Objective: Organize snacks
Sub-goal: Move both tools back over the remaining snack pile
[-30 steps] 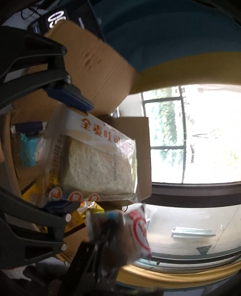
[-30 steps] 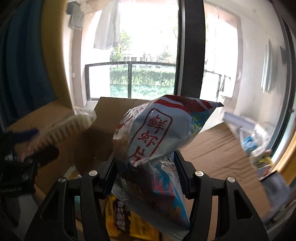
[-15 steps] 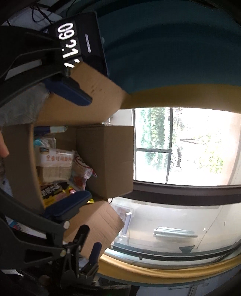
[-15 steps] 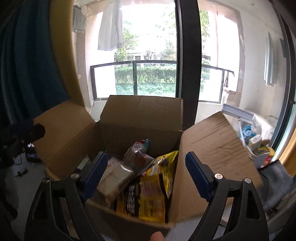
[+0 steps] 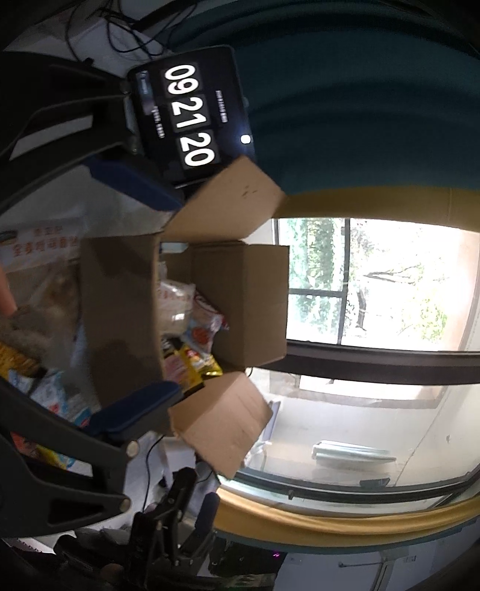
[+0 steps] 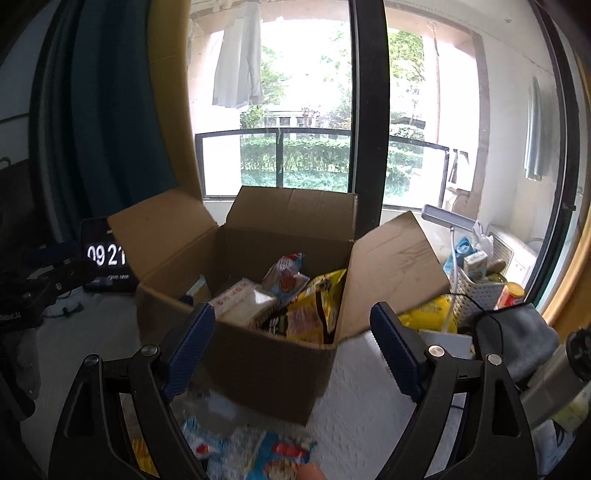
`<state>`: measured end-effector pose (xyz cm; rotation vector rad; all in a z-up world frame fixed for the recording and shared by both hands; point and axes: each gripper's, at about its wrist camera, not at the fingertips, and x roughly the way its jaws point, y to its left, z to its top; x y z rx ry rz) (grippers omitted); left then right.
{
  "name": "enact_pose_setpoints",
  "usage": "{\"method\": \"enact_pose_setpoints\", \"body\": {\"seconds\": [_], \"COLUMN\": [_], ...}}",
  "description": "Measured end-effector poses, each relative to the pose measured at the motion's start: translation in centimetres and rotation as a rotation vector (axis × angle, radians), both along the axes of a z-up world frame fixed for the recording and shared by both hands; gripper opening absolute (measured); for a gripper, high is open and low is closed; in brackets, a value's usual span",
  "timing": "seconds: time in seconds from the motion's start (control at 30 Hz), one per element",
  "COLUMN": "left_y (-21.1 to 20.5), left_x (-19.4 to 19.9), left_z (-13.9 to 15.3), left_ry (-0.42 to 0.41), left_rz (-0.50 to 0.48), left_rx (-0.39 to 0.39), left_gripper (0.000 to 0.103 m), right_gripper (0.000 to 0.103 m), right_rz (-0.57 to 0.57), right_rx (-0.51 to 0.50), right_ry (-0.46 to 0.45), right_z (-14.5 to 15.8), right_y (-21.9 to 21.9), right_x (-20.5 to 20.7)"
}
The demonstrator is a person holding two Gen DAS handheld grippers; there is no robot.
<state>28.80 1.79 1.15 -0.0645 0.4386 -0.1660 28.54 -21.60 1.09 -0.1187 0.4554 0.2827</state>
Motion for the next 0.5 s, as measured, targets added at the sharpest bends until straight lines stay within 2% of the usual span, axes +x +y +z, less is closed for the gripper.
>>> {"method": "enact_pose_setpoints", "body": {"seconds": [0.2, 0.5], "left_y": [-1.5, -6.0], "left_x": [-2.2, -2.9], "left_z": [-1.6, -6.1], "left_ry": [0.017, 0.129], "left_rz": [-0.023, -0.121], "left_rx": [-0.011, 0.044], "left_gripper": [0.094, 0.094], "right_gripper": [0.088, 0.088], "right_rz": [-0.006, -0.035], "right_rx": [-0.005, 0.021], "right_ry": [0.02, 0.048], "right_z": [-1.7, -3.7], "right_y": [-0.9, -1.9], "right_x": [-2.5, -4.2]}}
